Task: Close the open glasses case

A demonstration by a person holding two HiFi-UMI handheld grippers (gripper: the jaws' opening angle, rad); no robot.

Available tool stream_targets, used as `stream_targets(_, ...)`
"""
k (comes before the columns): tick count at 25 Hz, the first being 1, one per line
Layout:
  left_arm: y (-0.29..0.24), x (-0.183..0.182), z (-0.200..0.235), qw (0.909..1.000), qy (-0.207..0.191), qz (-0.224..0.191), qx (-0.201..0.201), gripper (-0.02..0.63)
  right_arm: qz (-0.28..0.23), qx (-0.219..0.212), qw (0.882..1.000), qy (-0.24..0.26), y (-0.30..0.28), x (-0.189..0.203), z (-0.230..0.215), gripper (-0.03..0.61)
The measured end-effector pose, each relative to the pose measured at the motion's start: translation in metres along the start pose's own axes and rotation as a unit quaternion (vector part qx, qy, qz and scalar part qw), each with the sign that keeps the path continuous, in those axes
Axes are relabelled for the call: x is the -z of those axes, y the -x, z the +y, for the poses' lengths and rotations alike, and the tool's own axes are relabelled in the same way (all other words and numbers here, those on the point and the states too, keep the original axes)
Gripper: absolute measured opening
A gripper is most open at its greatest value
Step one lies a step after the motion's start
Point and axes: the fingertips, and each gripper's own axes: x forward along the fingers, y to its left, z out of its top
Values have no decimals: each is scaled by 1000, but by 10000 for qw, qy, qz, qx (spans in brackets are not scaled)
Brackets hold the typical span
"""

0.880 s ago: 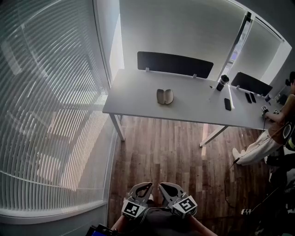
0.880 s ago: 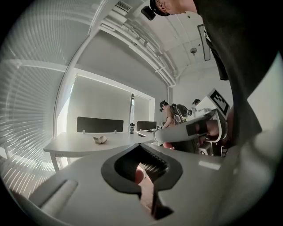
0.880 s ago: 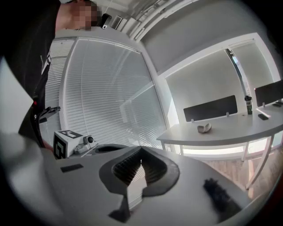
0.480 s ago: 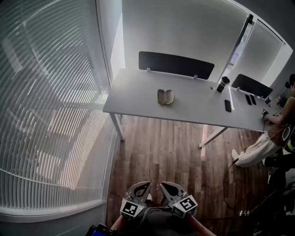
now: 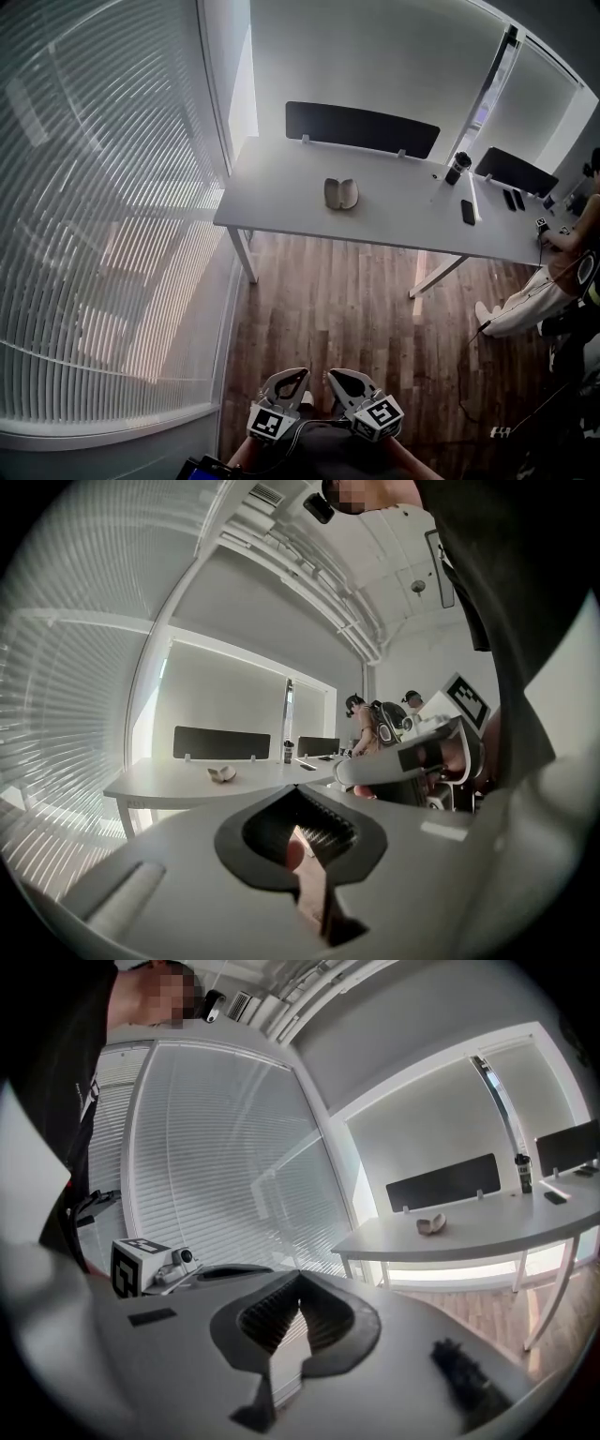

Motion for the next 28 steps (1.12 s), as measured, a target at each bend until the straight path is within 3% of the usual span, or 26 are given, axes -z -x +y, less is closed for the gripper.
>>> stream_targets(6,1,3,8,9995,-297,15,-97,6,-21,-170,9996,212,-3,-1,5,5)
stream_targets(14,-7,-3,11,9990,411,-87,-135,6,-73,39,9998,195,1,-11,-5,5)
stream_targets(19,-11,11,10,9995,313,-55,-5,6,-7,140,9998,150,3,-16,-5,5)
stream_targets(28,-8,12,22,9996,247,66,-156,6,-54,360,9989,303,-3,-14,-17,5)
